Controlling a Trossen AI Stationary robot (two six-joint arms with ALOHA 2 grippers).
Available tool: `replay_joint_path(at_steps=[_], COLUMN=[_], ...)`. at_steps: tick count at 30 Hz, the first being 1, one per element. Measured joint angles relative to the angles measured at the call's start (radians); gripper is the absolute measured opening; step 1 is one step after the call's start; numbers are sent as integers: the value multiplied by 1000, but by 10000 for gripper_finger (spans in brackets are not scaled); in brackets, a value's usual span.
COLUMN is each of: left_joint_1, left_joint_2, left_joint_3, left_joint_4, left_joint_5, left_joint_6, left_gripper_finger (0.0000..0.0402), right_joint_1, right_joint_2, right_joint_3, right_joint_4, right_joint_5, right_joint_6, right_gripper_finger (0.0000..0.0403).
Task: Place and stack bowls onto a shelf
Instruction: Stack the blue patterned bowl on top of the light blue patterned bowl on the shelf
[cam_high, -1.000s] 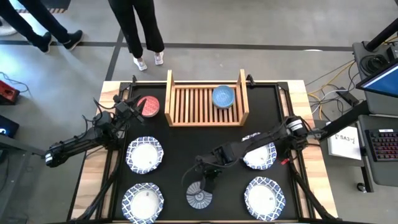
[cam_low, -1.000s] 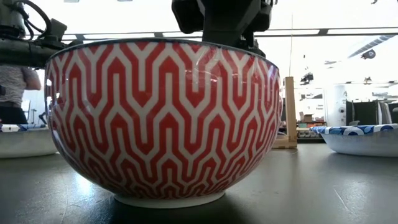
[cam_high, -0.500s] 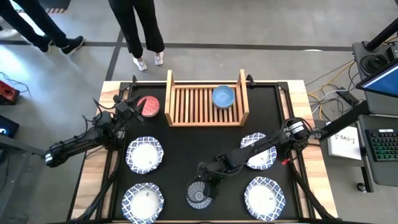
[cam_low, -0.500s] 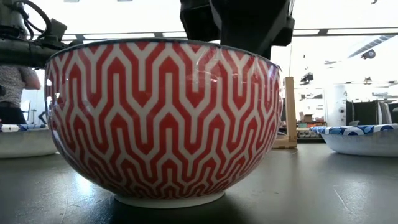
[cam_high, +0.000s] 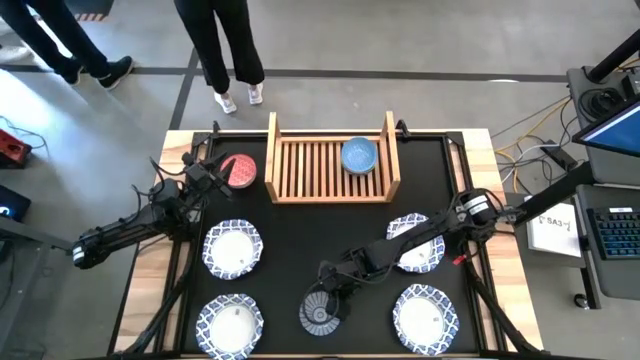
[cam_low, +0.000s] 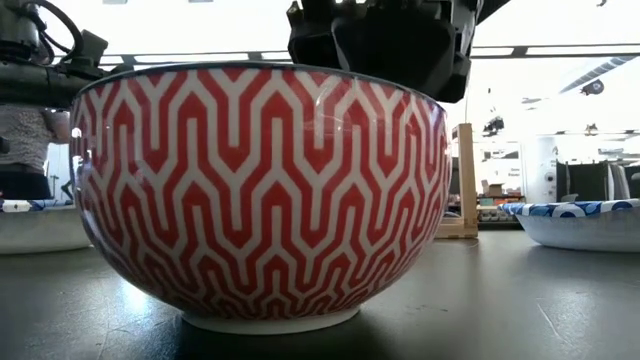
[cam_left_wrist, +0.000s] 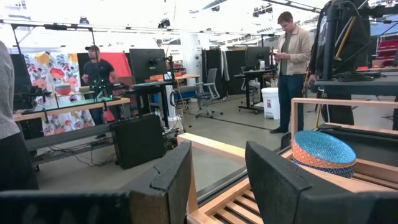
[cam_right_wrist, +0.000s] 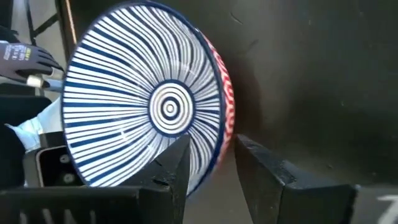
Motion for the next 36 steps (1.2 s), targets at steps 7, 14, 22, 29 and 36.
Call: replay_joint_path(at_steps=[7, 14, 22, 29, 36], left_joint_1=[0, 0, 0, 0, 0], left_joint_2=[0, 0, 0, 0, 0], left_joint_3=[0, 0, 0, 0, 0], left_joint_4=[0, 0, 0, 0, 0], left_joint_5=[0, 0, 0, 0, 0], left_joint_6=[0, 0, 0, 0, 0], left_gripper_finger=[134, 134, 134, 134, 134], right_joint_1=[-9, -27, -38, -47, -91], right_joint_2=[0, 0, 0, 1, 1], right_joint_3=[-11, -11, -12, 14, 113], right_joint_4=[3, 16, 17, 13, -146], right_joint_5=[0, 4, 8, -14, -35], right_joint_6=[-14, -37, -47, -47, -128], right_gripper_finger=[77, 49, 14, 11, 10])
